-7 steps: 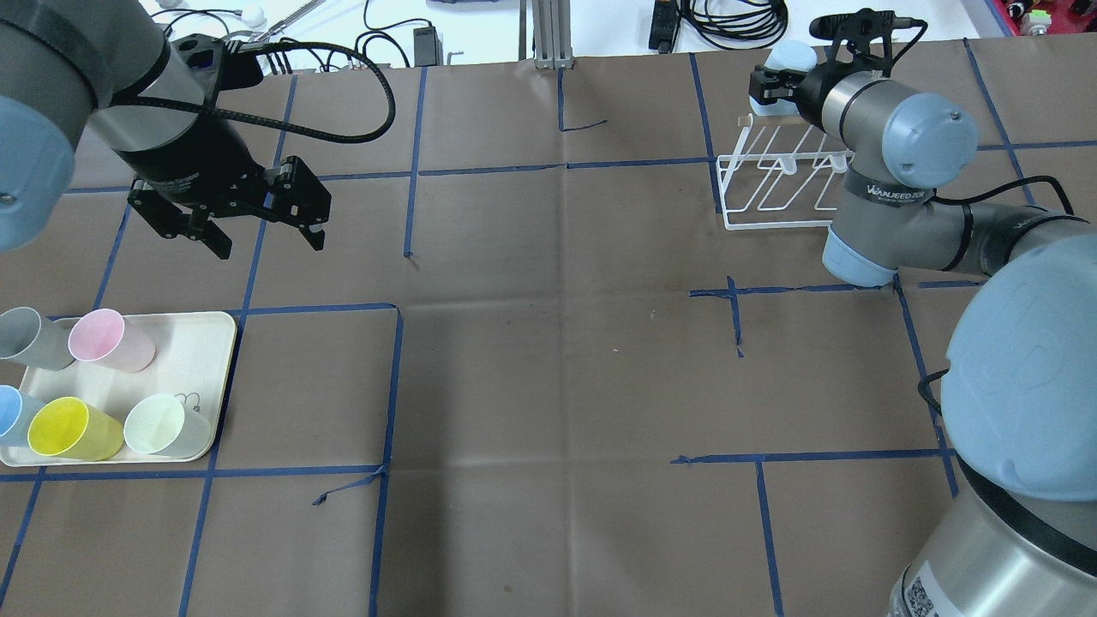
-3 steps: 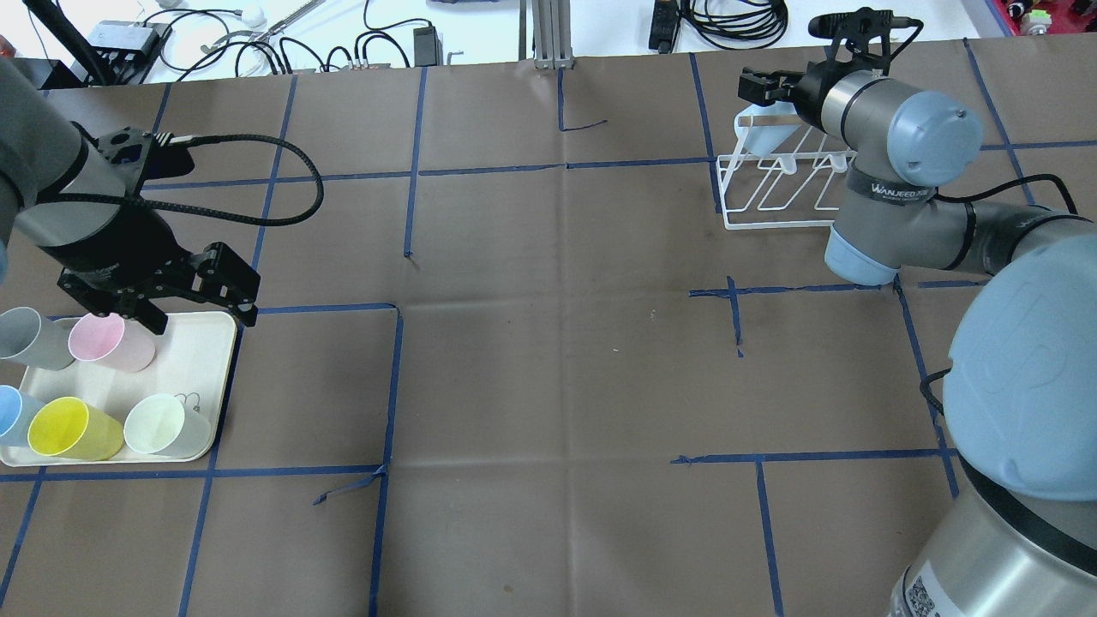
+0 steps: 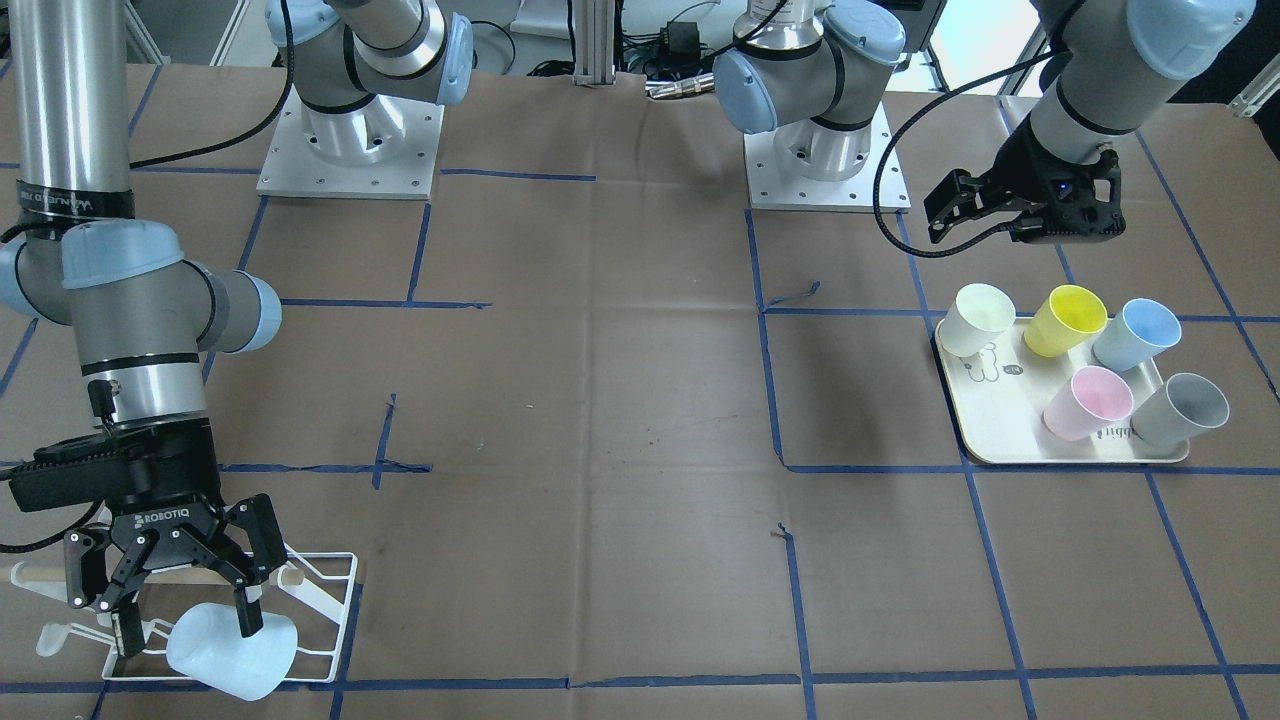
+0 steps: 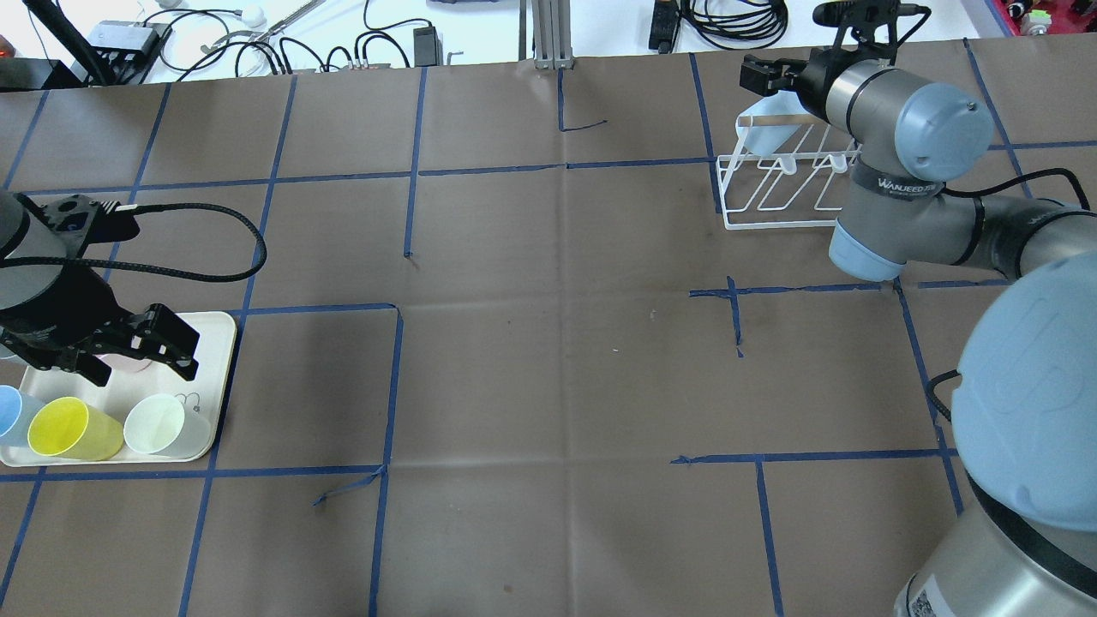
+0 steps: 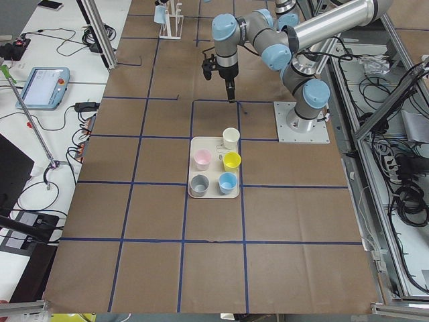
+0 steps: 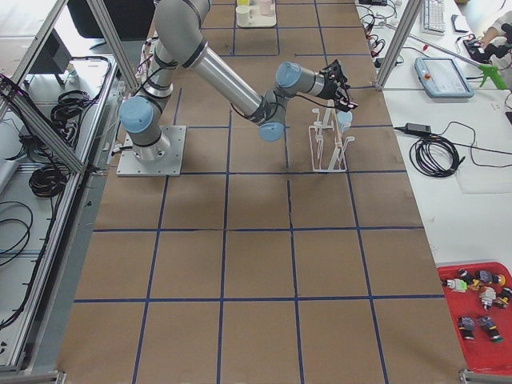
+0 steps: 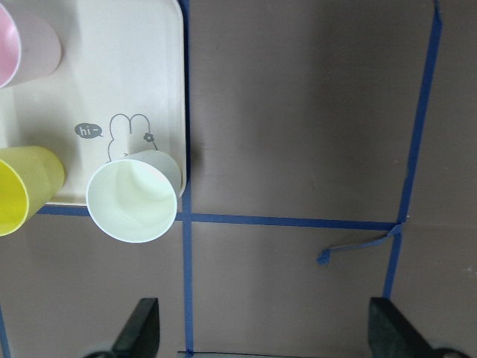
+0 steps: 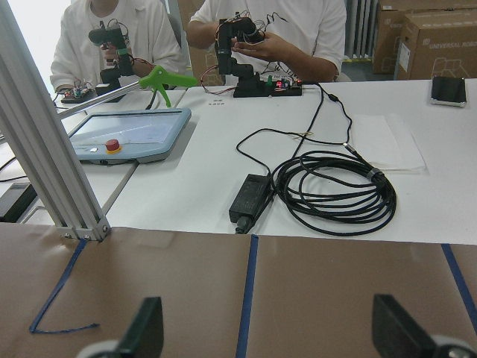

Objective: Transfer IKEA cup to right arm and place on rack

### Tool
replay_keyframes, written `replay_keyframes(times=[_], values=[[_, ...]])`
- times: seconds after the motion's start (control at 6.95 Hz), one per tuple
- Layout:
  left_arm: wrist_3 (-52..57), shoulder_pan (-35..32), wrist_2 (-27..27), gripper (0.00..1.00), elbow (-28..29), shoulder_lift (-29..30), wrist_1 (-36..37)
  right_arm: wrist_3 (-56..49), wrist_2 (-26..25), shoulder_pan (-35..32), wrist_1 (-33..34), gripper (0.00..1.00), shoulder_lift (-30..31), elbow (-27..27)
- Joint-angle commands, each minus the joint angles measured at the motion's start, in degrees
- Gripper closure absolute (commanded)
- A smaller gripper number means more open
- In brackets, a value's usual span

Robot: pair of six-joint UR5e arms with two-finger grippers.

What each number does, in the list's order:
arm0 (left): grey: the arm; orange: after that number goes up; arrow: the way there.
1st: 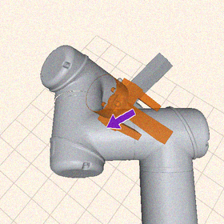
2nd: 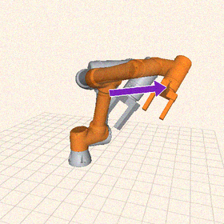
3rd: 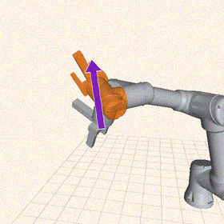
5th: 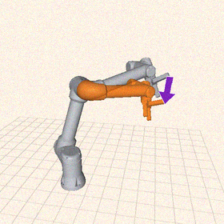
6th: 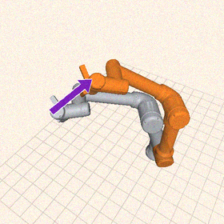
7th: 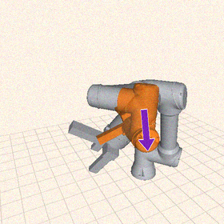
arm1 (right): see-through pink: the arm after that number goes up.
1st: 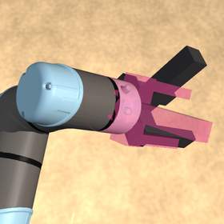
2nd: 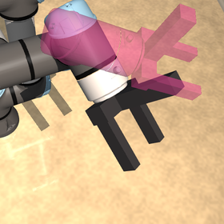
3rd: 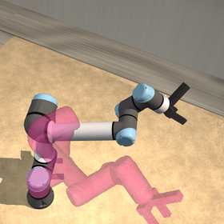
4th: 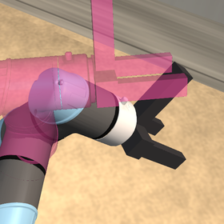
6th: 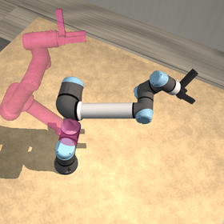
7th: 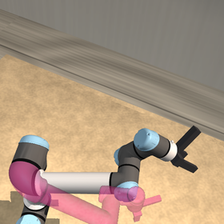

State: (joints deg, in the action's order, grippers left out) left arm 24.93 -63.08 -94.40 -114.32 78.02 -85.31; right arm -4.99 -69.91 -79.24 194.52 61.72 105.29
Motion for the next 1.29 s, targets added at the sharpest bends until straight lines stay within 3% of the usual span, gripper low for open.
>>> replay_keyframes(times=[0.0,0.29,0.58,0.86,1.15], values=[[6.6,5.2,0.3,0.01,-1.4,0.3,2.5,0.3,0.1,-0.4,-0.1,0.0,4.5,0.2],[6.7,5.3,0.4,0.03,-3.4,2.2,5.4,3.8,1.4,-2.6,-0.1,0.0,7.5,0.2],[6.9,5.3,0.4,0.02,-12.0,2.6,15.5,11.9,2.5,-6.8,-0.1,0.0,8.9,2.2],[6.9,5.4,0.4,0.02,-16.3,3.0,17.4,24.3,10.8,-8.6,-0.1,0.0,8.8,3.1],[7.1,5.4,0.0,0.02,-16.7,5.3,22.4,36.4,17.0,-9.8,-0.1,0.0,8.6,4.8]])
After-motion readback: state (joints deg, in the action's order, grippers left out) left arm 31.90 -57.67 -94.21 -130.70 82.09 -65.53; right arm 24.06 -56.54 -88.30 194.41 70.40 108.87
